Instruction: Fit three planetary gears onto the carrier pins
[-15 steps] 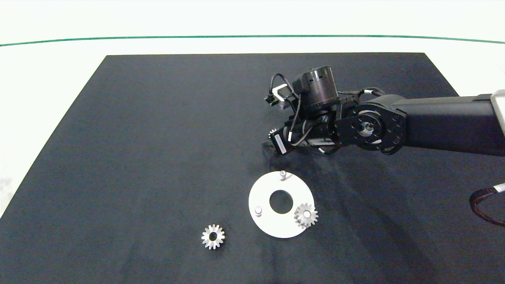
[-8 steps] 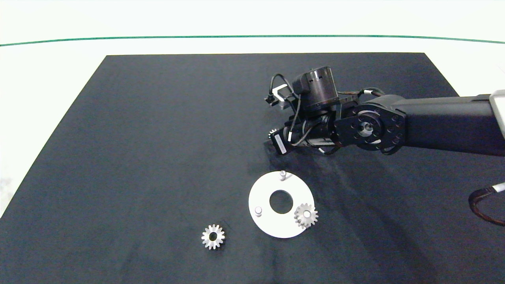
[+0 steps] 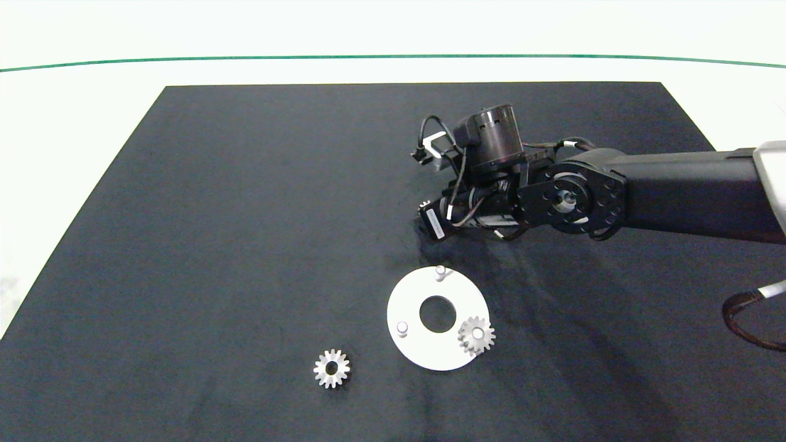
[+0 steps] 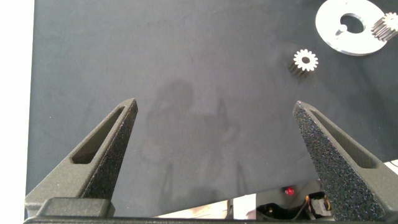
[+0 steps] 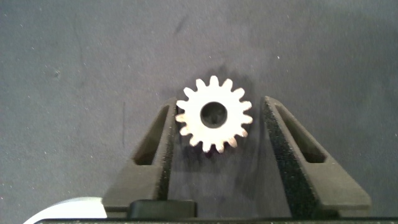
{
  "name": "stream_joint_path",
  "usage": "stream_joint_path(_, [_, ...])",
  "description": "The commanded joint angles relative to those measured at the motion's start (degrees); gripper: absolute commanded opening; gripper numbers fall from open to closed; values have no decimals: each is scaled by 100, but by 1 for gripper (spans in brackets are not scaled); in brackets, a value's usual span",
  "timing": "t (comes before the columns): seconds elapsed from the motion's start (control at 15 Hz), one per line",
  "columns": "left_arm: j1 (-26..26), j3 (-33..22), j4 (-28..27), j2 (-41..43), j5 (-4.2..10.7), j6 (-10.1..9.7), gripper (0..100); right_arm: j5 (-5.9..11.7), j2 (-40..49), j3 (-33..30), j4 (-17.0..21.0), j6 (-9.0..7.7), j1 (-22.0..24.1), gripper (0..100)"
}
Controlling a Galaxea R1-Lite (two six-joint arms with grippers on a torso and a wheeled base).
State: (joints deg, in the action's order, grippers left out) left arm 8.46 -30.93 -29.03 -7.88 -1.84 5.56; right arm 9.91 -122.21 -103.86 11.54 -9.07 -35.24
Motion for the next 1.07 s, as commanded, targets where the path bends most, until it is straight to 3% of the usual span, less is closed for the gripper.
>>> stream_joint_path(0.07, [-2,-1,-15,-12,0,-2,100,2,-75,-46,6,-7,9,47])
stream_joint_path(1.07, [-2,-10,-15,5,0,-2,100,2,-75,-46,6,-7,-9,17])
